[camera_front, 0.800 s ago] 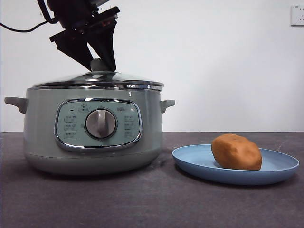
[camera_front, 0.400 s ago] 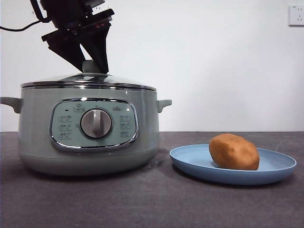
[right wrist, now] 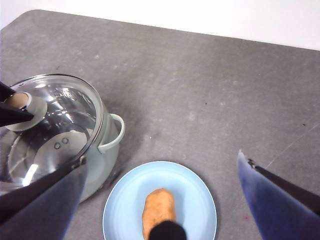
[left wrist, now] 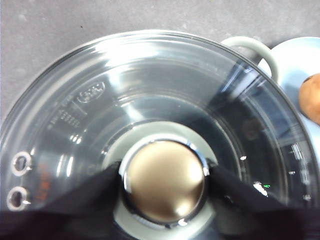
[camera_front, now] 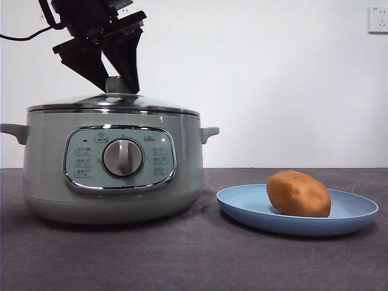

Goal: Take the potato out from the steamer,put the potato on the plate,close the lid

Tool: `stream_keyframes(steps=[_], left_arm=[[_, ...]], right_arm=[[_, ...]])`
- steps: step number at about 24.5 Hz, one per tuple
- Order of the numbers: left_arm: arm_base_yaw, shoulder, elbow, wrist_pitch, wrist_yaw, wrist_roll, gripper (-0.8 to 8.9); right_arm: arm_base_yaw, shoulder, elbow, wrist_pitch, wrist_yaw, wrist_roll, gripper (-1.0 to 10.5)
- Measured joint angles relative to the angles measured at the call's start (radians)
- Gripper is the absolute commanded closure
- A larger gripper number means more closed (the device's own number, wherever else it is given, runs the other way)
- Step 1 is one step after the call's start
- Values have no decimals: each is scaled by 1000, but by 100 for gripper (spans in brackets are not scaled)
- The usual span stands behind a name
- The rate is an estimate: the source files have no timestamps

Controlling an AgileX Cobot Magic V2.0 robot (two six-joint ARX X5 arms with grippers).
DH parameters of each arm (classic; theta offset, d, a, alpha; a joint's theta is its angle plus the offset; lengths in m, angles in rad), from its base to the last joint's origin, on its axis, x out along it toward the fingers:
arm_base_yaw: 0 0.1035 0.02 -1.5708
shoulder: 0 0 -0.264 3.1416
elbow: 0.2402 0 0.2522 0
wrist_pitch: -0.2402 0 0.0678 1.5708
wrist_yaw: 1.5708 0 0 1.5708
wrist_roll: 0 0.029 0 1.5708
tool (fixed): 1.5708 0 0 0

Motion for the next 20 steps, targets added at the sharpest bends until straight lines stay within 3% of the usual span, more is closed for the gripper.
stream_keyframes(steps=[8, 13, 20], left_arm=[[9, 0, 132, -55, -5, -6, 365], [9, 0, 312, -199, -5, -6, 365], [9, 0, 631, -487, 63, 18, 377]], right_arm=[[0, 0, 0, 13, -3, 0, 446], [0, 0, 0, 26, -8, 0, 446], [0, 0, 0, 39, -159, 0, 446]])
